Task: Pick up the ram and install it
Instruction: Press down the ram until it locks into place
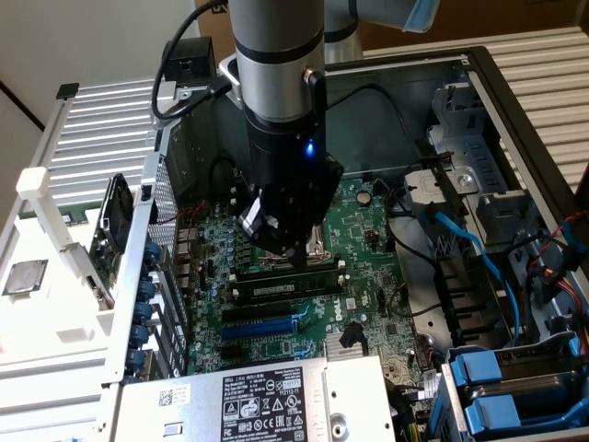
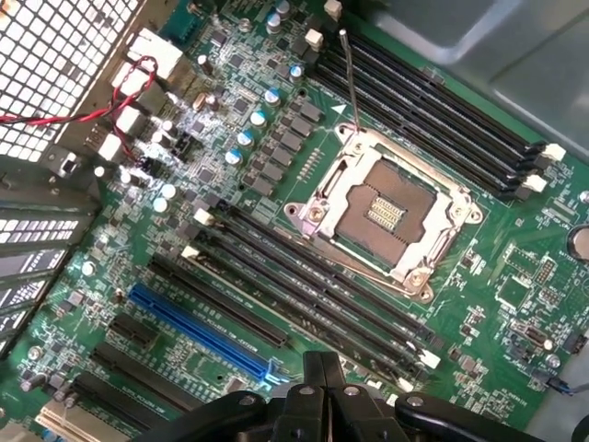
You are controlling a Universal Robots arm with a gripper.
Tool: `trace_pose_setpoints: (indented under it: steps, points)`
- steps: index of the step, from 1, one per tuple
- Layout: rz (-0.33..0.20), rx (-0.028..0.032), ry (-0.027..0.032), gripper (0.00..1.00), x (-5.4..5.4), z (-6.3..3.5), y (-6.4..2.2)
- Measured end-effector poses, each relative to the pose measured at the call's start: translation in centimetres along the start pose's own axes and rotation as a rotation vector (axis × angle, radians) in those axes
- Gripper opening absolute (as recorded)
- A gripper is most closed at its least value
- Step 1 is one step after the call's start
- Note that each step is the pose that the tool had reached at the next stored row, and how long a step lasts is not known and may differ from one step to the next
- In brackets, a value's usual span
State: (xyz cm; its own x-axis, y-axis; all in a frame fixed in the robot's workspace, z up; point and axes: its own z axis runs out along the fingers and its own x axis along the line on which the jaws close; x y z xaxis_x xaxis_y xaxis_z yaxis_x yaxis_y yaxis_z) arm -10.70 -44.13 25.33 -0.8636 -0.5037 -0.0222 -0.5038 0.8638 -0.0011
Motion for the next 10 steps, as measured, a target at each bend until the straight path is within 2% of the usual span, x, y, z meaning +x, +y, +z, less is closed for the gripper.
trace_pose_setpoints:
  steps: [3,4,6,10]
  points:
    - [0.044,-0.0005,0.0044,0.1,0.0,0.0,0.0]
    - [0.078,-0.0018,0.008,0.1,0.0,0.0,0.0]
    - [0.101,-0.0026,0.0105,0.1,0.0,-0.01,0.0]
    - [0.191,-0.0067,0.0213,0.1,0.0,0.0,0.0]
